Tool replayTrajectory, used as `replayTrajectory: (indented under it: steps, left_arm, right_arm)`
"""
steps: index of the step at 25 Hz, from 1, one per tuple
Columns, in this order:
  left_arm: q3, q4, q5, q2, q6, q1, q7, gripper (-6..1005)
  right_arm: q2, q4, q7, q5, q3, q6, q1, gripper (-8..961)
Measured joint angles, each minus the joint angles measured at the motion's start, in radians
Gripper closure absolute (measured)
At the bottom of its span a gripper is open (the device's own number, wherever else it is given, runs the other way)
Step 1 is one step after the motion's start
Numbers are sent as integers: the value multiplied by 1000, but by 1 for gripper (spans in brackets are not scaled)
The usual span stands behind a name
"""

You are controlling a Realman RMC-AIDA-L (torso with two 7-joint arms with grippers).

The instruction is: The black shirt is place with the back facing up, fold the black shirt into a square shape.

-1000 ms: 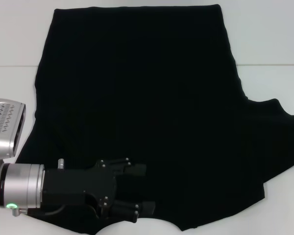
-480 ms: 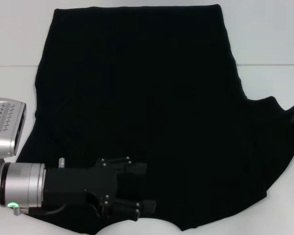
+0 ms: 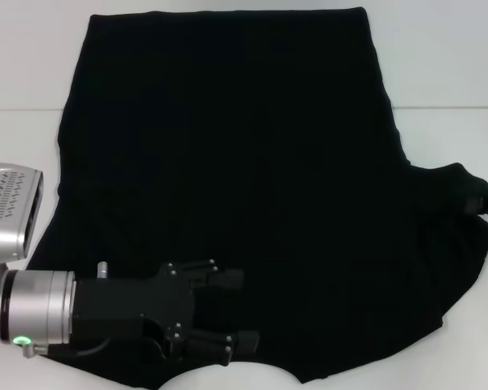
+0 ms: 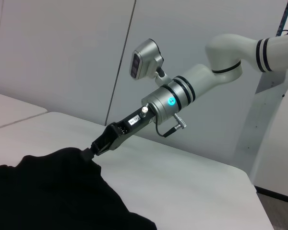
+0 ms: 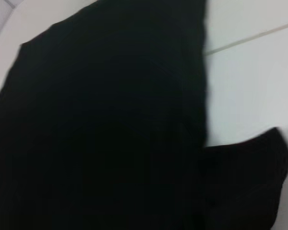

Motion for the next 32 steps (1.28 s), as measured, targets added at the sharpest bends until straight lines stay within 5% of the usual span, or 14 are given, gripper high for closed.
replayTrajectory:
  steps: [7,17,26,32]
  left_arm:
    - [0,0,0,3,0,-7,-1,67]
    - [0,5,0,7,-5,-13,-18,67]
    - [-2,6,1,8,-20,-15,-26,67]
    - [-2,6,0,8,-23,-15,-27,67]
  right_arm:
    - [21,18,30,4,-39,-4,73,944]
    - [41,85,116,3,-244,58,212,937]
    - [56,70,154,15,-288,66,236,930]
    - [55,56,146,43,-287,60,237,805]
